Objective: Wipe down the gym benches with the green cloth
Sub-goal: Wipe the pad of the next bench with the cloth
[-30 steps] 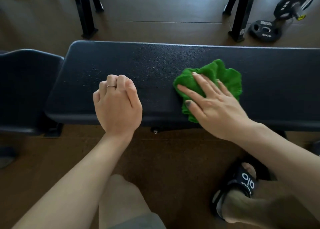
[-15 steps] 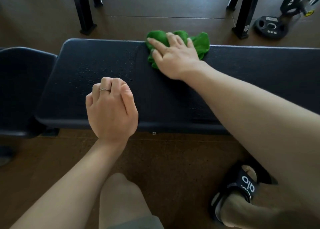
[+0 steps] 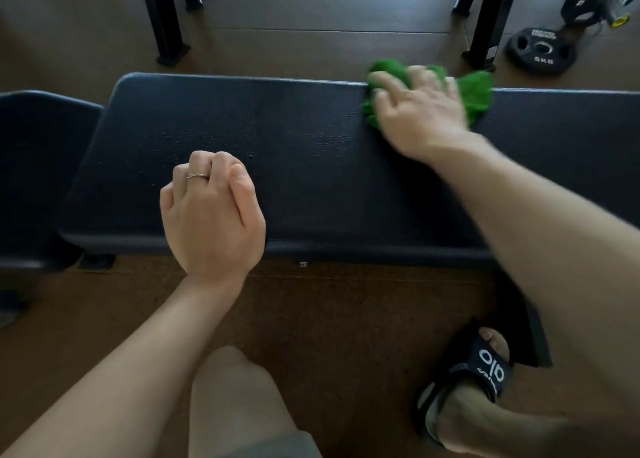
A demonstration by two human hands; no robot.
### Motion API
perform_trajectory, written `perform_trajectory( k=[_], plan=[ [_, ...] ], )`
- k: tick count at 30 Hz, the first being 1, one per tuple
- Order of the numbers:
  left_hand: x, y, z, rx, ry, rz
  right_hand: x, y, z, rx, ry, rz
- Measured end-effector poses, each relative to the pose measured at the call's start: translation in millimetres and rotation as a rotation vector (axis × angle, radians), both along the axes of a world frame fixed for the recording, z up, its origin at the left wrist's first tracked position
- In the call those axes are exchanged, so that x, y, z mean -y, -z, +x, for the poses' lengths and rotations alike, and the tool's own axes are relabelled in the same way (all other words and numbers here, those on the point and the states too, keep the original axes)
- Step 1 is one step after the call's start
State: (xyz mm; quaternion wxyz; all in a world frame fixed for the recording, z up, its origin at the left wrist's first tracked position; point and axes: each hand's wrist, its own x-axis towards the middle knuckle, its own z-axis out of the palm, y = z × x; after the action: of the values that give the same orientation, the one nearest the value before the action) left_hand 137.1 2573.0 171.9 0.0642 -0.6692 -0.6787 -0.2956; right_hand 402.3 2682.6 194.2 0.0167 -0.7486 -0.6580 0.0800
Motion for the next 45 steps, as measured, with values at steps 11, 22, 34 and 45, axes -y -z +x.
perform_trajectory(
  k=[11, 22, 34, 45],
  plan=[
    [-1, 1, 2, -0.052, -0.007, 0.01, 2, -5, -137, -0.076, -0.267, -0.052],
    [-5, -4, -4, 0.025, 0.038, -0.061, 34, -5, -25, -0.052, -0.017, -0.09],
    [-30, -23, -106, 0.015, -0.162, -0.139, 143, -5, -109, -0.055, -0.636, 0.013],
    [-34, -15, -107, 0.113, -0.191, -0.169, 51, -9, -189, -0.073, -0.563, -0.037]
  ],
)
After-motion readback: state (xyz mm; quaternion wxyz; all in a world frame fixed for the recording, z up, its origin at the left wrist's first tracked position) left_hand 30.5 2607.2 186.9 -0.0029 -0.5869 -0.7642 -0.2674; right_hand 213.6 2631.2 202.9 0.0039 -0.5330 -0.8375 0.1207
